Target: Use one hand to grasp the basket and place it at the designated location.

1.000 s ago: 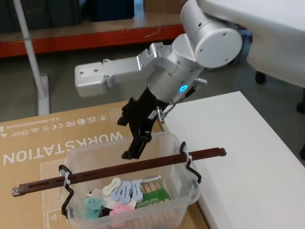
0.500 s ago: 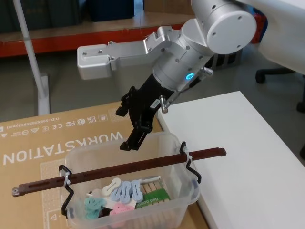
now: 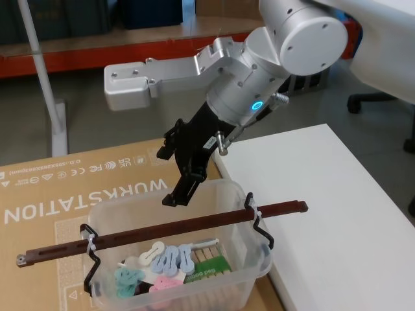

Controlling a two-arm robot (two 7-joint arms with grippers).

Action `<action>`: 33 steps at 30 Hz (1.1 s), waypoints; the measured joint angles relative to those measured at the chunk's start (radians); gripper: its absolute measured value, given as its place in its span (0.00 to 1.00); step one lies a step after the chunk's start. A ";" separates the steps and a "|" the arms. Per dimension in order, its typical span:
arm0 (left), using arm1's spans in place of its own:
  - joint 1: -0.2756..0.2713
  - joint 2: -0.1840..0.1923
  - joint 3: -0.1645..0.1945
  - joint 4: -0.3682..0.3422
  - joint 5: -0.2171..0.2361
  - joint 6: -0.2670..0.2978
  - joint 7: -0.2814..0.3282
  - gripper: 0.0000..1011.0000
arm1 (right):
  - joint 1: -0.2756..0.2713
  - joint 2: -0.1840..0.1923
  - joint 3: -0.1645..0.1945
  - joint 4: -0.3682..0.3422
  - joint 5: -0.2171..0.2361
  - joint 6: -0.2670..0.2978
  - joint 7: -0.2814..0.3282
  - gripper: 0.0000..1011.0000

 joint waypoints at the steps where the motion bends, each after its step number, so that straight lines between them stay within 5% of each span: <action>1: 0.000 0.000 0.000 0.000 0.000 0.000 0.000 0.00 | -0.001 -0.003 -0.002 0.002 -0.002 0.000 0.000 0.99; 33: 0.000 0.000 0.000 0.000 0.000 0.000 0.000 0.00 | -0.021 -0.049 -0.078 0.021 -0.068 -0.001 0.007 0.99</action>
